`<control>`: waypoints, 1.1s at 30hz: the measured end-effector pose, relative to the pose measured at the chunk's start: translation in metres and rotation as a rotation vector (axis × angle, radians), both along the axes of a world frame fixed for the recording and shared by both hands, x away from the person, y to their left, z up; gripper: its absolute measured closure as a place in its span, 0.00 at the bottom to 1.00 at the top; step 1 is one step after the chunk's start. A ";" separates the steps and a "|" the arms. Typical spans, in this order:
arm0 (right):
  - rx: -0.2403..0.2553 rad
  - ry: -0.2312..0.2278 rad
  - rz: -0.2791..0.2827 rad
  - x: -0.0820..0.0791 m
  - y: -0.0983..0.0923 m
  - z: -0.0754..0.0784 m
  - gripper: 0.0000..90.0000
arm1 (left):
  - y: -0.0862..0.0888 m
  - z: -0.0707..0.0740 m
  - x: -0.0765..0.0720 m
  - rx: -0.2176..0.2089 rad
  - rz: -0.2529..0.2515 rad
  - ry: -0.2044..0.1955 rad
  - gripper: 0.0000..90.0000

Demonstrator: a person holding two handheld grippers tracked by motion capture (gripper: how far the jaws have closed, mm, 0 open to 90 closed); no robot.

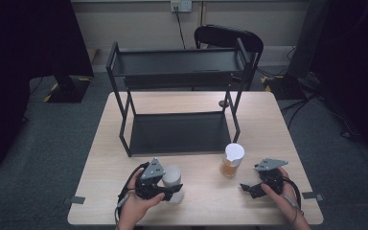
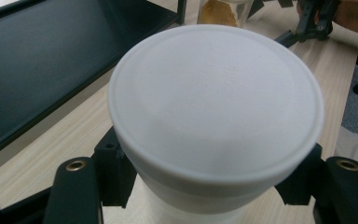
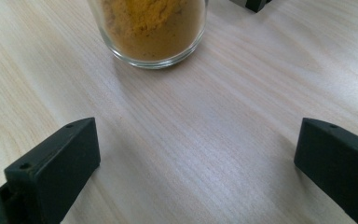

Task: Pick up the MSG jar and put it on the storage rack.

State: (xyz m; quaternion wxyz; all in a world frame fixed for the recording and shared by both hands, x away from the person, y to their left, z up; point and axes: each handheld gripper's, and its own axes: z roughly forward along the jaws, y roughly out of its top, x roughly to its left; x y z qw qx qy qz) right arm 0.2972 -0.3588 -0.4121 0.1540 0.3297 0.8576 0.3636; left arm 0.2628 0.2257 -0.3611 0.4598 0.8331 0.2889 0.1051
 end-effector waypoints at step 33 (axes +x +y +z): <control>0.000 0.000 -0.001 0.000 0.000 0.000 0.00 | -0.007 0.038 0.039 -0.020 0.002 0.003 0.39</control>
